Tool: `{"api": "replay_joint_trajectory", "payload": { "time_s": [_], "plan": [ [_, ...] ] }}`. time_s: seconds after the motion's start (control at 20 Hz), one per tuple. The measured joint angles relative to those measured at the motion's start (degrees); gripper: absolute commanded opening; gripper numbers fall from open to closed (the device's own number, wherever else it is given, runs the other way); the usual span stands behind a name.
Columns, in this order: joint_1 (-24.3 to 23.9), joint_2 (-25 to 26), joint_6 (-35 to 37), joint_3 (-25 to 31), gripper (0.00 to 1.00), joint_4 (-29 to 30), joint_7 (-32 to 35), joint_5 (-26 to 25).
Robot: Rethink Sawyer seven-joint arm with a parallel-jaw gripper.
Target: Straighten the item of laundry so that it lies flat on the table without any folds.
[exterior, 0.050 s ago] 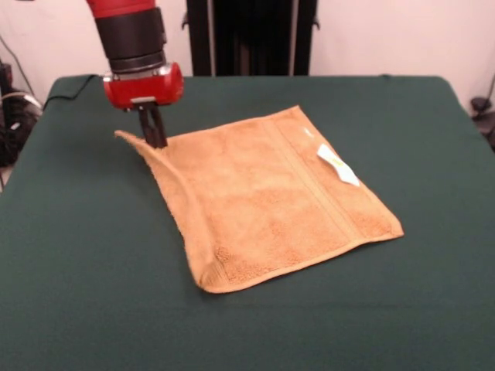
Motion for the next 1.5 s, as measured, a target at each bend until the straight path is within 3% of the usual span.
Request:
{"api": "replay_joint_trajectory", "payload": {
  "time_s": [0.8, 1.2, 1.45, 1.5],
  "plan": [
    [-4.42, -2.62, 8.22, 6.3, 0.0, -2.09, -0.01, -0.24],
    [-3.71, -4.7, 8.38, 6.6, 0.0, -2.05, -0.01, -1.73],
    [-0.94, -10.37, 13.1, 6.62, 0.0, -1.96, -0.01, -2.9],
    [-0.25, -11.79, 14.51, 6.63, 1.0, -1.95, -0.02, -2.95]
  ]
}}
